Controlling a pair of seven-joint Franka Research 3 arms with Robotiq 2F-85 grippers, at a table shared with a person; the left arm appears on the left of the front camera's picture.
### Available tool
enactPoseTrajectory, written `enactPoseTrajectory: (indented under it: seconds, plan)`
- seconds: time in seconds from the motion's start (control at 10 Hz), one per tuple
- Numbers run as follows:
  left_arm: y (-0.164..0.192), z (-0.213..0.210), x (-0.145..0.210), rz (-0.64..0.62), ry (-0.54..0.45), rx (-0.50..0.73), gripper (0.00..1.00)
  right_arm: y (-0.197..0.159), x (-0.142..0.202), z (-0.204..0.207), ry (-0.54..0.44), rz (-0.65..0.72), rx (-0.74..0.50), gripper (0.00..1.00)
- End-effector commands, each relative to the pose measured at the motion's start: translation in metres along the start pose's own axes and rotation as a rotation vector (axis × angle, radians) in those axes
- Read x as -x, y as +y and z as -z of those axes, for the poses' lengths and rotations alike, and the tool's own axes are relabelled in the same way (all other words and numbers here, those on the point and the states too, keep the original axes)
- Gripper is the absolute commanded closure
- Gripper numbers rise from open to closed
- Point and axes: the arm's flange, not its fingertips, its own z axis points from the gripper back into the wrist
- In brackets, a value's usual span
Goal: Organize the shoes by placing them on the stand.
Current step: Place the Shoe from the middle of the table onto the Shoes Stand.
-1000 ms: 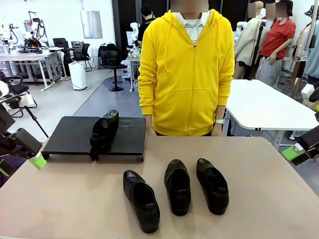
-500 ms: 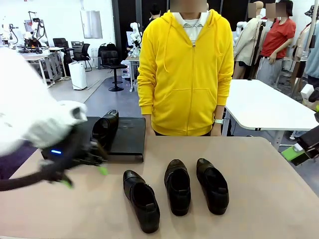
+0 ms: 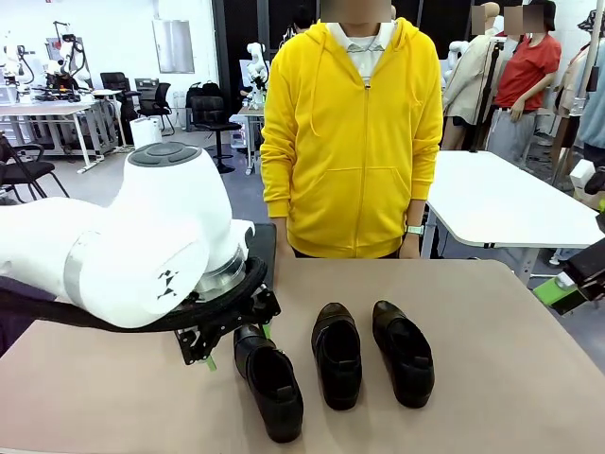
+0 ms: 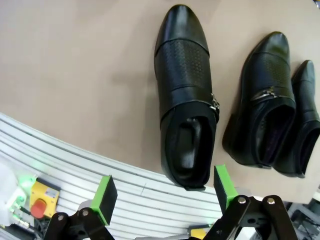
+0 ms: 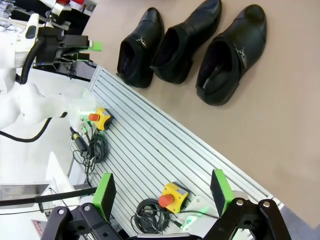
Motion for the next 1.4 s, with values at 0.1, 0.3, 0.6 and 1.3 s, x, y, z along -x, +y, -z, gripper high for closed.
enactPoseTrajectory:
  seconds: [0.1, 0.3, 0.6, 1.3]
  plan:
    - [0.0, 0.0, 0.0, 0.0, 0.0, 0.0, 0.0, 0.003, -0.004, -0.003, -0.002, 0.007, -0.01, 0.0]
    - [-0.013, 0.034, -0.008, -0.05, -0.037, -0.07, 0.0, 0.003, -0.004, -0.003, -0.002, 0.007, -0.01, 0.0]
    - [-0.035, 0.068, -0.019, -0.101, -0.088, -0.08, 0.0, 0.003, -0.004, -0.003, -0.002, 0.007, -0.01, 0.0]
    - [-0.032, 0.104, -0.021, -0.084, 0.014, -0.195, 0.0, 0.003, -0.004, -0.003, -0.002, 0.007, -0.01, 0.0]
